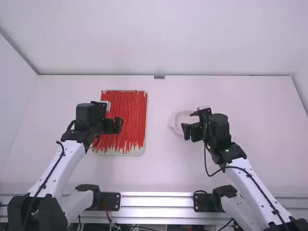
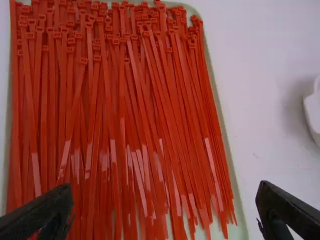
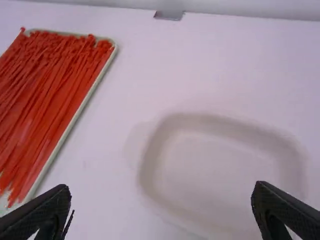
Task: Fasten the cable tie
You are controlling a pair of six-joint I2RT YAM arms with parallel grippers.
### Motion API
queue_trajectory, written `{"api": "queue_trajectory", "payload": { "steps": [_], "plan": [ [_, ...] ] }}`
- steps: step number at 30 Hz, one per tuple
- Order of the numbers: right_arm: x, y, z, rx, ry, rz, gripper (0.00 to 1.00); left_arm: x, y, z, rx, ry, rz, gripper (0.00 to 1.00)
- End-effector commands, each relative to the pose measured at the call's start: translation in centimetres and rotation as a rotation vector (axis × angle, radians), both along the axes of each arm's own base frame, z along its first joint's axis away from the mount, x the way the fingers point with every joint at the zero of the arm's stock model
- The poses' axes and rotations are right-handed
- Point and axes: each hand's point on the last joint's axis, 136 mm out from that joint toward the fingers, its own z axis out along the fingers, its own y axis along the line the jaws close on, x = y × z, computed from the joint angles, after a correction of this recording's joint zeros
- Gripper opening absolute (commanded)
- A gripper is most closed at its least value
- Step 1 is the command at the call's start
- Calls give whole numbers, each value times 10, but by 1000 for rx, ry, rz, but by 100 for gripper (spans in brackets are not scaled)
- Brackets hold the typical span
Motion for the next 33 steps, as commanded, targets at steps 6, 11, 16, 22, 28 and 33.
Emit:
{"api": "queue_trajectory", "payload": {
  "steps": [6,11,16,22,28,33],
  "plan": [
    [8,15,21,32,-43,38,99,22,4,35,-32,-64,27,99],
    [12,17,30,79,-67,58,99,37,5,53,-30,-99,31,99],
    [15,16,39,105,-85,68,99,58,5,55,-28,-69,21,99],
    [17,21,50,104,-111,79,99,86,-2,48,-17,-6,-11,99],
    [25,30,56,102,-116,100,99,125,-17,37,-18,27,-44,99],
    [38,36,49,97,-79,106,99,149,-31,31,-13,29,-70,95]
  ]
}}
